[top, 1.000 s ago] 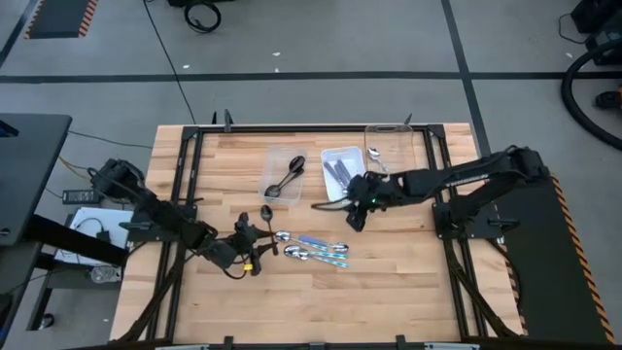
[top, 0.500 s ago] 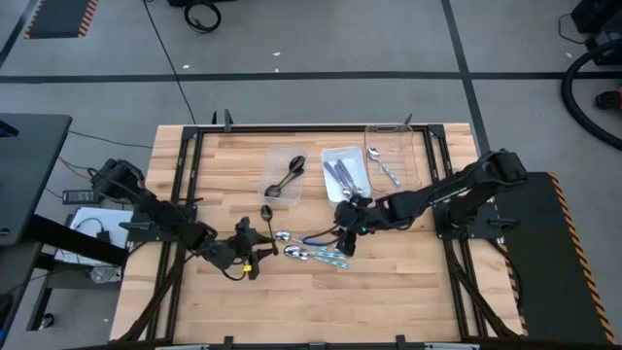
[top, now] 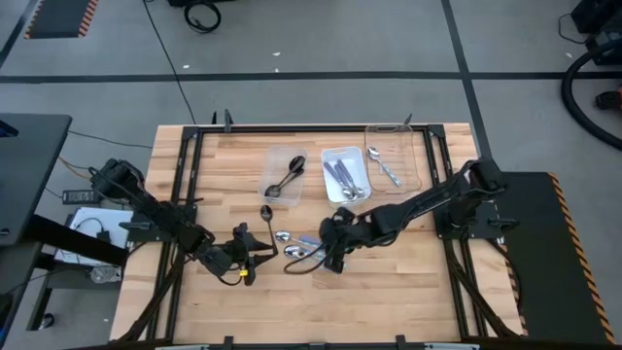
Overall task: Sort silverware by color (type)
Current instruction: Put the blue spoon into the right transparent bin
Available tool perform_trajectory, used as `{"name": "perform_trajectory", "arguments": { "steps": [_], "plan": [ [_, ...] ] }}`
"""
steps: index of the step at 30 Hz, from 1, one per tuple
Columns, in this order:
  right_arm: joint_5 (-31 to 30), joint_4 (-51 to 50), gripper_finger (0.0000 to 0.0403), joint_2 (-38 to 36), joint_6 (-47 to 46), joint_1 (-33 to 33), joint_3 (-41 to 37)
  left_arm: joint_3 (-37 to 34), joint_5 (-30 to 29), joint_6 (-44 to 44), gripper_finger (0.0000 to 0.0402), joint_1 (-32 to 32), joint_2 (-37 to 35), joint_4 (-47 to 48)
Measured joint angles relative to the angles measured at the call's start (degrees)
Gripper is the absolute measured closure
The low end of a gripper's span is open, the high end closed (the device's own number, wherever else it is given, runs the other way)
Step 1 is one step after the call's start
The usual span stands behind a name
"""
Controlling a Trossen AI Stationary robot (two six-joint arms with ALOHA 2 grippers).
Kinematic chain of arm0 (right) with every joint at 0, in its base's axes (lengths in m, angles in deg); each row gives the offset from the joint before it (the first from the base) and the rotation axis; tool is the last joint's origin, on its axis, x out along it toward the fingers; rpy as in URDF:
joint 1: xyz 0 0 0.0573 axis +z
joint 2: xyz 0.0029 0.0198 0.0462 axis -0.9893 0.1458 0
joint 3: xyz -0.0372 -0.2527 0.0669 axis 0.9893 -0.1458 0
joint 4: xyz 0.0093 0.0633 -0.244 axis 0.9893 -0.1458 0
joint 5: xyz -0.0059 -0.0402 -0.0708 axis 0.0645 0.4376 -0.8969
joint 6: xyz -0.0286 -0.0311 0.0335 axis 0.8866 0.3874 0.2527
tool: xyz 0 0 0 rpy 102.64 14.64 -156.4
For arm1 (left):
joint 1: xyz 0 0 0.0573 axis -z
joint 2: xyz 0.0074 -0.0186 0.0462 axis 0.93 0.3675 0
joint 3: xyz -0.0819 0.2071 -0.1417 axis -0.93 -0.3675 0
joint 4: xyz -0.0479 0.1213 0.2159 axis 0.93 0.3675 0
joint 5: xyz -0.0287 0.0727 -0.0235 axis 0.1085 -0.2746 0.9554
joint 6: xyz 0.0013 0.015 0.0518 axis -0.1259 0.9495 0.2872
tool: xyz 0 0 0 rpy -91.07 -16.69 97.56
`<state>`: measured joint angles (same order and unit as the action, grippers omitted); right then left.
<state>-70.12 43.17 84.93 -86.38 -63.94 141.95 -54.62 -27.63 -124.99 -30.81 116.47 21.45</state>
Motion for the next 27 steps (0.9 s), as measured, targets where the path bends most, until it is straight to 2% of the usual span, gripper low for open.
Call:
{"name": "perform_trajectory", "arguments": {
  "steps": [7,15,19,27],
  "plan": [
    [3.44,-0.98,0.022,6.0,1.23,2.61,6.1,-0.04,-0.01,0.47,0.026,0.76,0.0,1.19],
    [4.75,-1.24,0.022,11.6,2.0,3.99,7.65,-0.04,-0.25,1.69,0.026,-1.13,0.0,2.6],
    [4.25,-2.7,0.022,13.89,7.18,4.59,7.65,-0.04,-0.24,2.21,0.026,-1.83,0.0,3.28],
    [2.07,-7.38,0.0221,14.71,7.04,4.65,7.56,-0.04,-0.26,2.45,0.026,-2.21,0.0,3.87]
  ]
}}
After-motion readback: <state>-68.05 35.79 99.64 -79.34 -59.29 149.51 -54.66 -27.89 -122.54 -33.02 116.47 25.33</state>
